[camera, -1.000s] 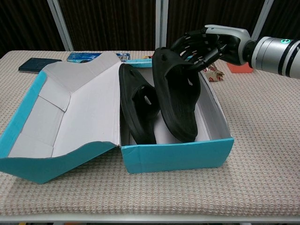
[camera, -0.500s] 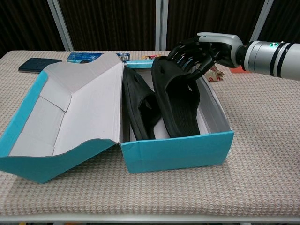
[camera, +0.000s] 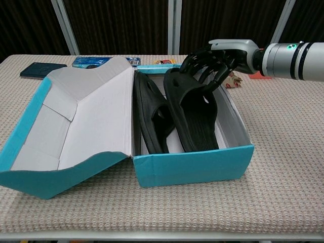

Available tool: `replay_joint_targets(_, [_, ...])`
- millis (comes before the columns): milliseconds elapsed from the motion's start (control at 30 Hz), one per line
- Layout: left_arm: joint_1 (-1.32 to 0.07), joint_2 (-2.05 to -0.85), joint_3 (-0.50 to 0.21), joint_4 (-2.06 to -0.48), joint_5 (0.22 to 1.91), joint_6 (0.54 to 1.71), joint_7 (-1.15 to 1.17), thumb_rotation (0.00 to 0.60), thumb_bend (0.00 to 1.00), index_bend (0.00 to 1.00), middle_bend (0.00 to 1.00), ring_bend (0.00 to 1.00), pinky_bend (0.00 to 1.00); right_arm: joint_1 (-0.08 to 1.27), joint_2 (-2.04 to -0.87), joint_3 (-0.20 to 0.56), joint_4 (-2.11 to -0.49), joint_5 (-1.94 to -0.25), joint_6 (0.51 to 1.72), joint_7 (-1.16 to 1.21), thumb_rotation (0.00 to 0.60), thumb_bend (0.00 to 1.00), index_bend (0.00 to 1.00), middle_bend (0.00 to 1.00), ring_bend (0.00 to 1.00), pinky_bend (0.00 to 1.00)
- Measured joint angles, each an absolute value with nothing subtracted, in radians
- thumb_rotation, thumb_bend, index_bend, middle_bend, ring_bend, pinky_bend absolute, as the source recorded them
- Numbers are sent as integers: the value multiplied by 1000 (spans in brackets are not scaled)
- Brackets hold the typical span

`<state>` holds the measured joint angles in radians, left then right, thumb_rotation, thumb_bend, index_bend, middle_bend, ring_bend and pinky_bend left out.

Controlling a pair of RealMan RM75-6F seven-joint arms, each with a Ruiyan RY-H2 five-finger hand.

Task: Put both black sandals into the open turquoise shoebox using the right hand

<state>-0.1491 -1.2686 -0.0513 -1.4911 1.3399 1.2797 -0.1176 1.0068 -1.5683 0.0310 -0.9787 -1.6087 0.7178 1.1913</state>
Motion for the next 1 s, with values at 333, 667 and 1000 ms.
replay_joint_targets(333, [-150, -1269, -55, -1496, 1334, 1278, -112, 600, 89, 161, 86, 25, 35, 1029, -1500, -11, -1026, -1633, 719, 1266, 600, 0, 22, 183, 0, 141])
replay_joint_targets(667, [-149, -1265, -60, -1506, 1325, 1279, -106, 600, 89, 161, 86, 25, 35, 1019, -1385, 5, -1179, -1614, 777, 1312, 600, 0, 10, 200, 10, 139])
replay_joint_targets(1000, [-145, -1262, -62, -1505, 1319, 1283, -106, 600, 89, 161, 86, 25, 35, 1021, -1291, 58, -1404, -1604, 851, 1492, 600, 0, 14, 230, 27, 152])
